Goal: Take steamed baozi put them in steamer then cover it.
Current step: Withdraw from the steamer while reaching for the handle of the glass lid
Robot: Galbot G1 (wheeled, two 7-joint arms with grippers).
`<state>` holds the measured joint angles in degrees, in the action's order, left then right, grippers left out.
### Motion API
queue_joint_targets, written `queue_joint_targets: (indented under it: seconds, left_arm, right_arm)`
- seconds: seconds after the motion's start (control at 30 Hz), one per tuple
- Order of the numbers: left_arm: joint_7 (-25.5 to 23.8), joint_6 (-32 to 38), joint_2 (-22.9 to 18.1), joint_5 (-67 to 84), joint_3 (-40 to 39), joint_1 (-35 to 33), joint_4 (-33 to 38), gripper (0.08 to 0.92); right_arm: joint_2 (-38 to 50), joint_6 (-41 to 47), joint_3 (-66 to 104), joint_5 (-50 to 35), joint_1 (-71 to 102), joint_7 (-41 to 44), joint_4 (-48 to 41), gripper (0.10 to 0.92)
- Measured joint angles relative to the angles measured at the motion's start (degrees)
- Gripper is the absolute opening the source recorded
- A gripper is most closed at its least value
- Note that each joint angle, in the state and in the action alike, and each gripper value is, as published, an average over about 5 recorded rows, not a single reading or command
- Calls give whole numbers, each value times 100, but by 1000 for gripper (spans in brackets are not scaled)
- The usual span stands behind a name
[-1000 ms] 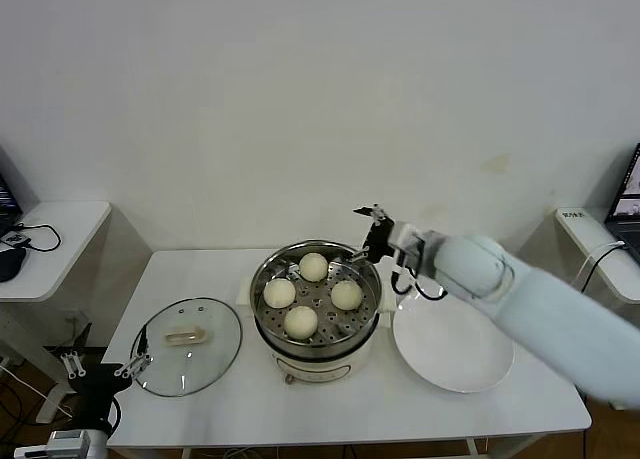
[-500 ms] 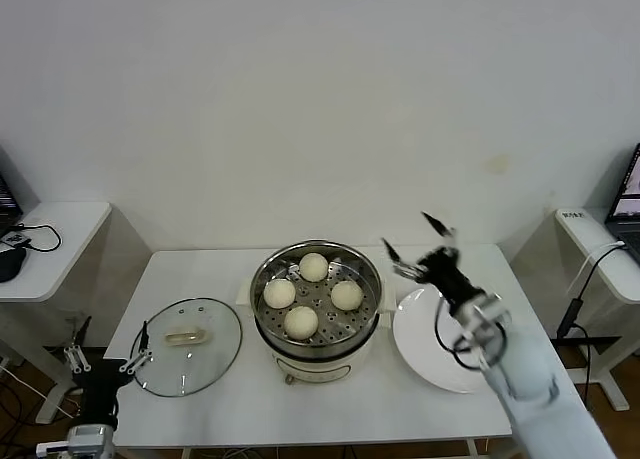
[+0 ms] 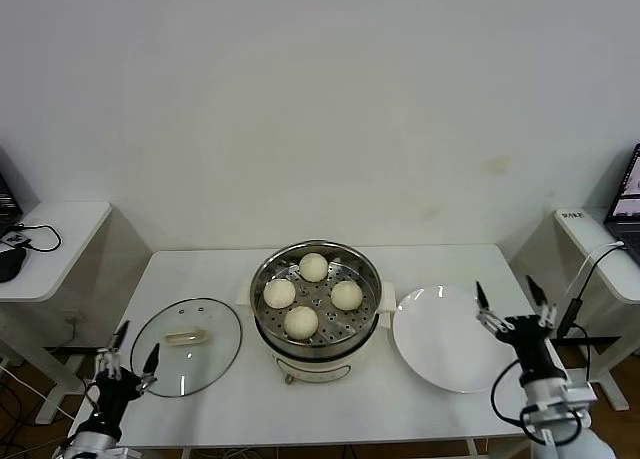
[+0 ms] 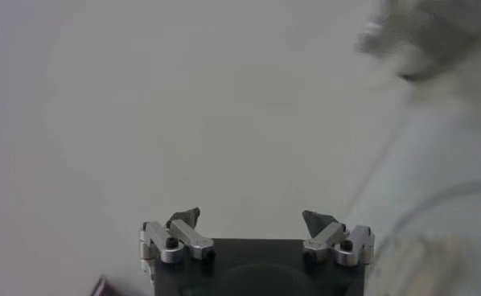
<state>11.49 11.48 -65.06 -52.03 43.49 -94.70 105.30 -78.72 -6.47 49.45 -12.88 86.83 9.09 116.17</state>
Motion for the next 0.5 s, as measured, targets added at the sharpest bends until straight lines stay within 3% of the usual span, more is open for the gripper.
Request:
queue_joint_targets:
  seconds: [0.5]
  left_arm:
    - [-330, 45, 330, -1385, -477, 853, -949, 823]
  right_arm:
    - [-532, -89, 557, 53, 572, -68, 70, 823]
